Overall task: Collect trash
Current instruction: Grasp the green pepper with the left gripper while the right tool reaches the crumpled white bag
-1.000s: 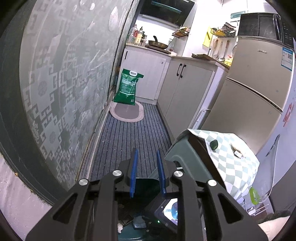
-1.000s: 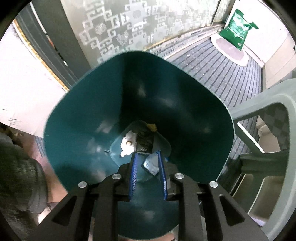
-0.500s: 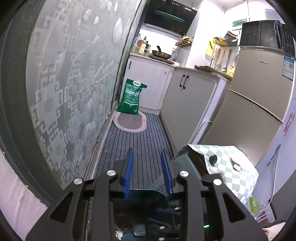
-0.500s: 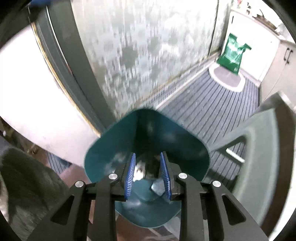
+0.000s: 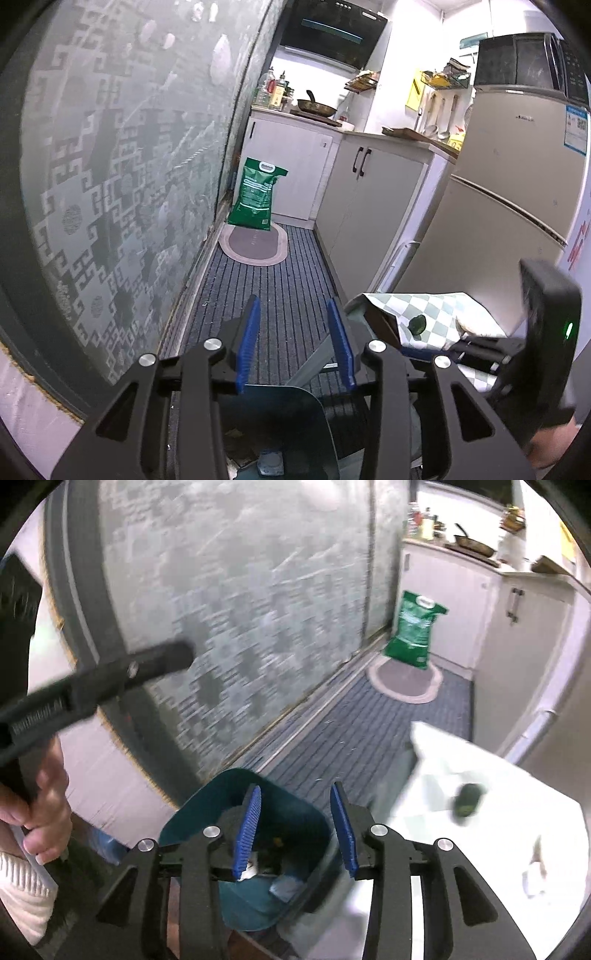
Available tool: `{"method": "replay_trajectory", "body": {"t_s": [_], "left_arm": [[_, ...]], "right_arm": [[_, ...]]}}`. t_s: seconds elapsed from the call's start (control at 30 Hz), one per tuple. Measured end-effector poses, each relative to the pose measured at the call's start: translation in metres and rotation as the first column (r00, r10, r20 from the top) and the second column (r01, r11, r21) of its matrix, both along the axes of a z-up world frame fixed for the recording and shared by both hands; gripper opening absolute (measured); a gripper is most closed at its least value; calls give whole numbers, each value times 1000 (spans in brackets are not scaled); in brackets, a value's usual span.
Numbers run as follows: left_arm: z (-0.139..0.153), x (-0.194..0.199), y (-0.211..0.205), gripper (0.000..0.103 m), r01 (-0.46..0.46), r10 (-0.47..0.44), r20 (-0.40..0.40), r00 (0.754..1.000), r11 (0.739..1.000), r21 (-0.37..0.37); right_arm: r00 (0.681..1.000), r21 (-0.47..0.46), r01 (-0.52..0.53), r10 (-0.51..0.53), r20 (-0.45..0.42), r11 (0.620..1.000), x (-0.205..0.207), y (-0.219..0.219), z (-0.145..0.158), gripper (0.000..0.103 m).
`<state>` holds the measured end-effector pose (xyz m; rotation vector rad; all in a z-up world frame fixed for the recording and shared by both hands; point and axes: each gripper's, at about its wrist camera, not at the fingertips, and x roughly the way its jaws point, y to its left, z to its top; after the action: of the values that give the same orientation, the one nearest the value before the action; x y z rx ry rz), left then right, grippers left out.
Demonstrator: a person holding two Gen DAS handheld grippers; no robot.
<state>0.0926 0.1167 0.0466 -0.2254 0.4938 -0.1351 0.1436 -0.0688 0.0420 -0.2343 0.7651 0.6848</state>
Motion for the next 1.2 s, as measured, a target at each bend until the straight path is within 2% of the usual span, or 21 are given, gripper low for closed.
{"method": "replay_trajectory", "body": {"t_s": [0.33,0.43,0.53,0.8,0.93,1.2], "left_arm": [[-7,21,-58,50,105,-104,-24,994,993,61],[-9,26,-76,52,128,-127,-22,992,988,87],[-13,34,-91,53,147,-145,-33,989,985,87],[-24,56,-135,55,197,-191,-71,979,975,104],[-30,67,-159,61,226,-215,-92,972,965,132],[-44,90,-190,61,249,-221,-167,961,954,165]], "right_arm": [[989,60,147,-148,24,987,19,-78,19,44],[982,75,185,-188,29,980,24,-96,20,52],[974,82,220,-223,34,972,24,-116,21,52],[952,108,302,-305,16,947,29,-167,16,54],[940,122,339,-342,5,933,28,-194,13,56],[924,120,381,-381,-26,917,28,-233,-2,56]]}}
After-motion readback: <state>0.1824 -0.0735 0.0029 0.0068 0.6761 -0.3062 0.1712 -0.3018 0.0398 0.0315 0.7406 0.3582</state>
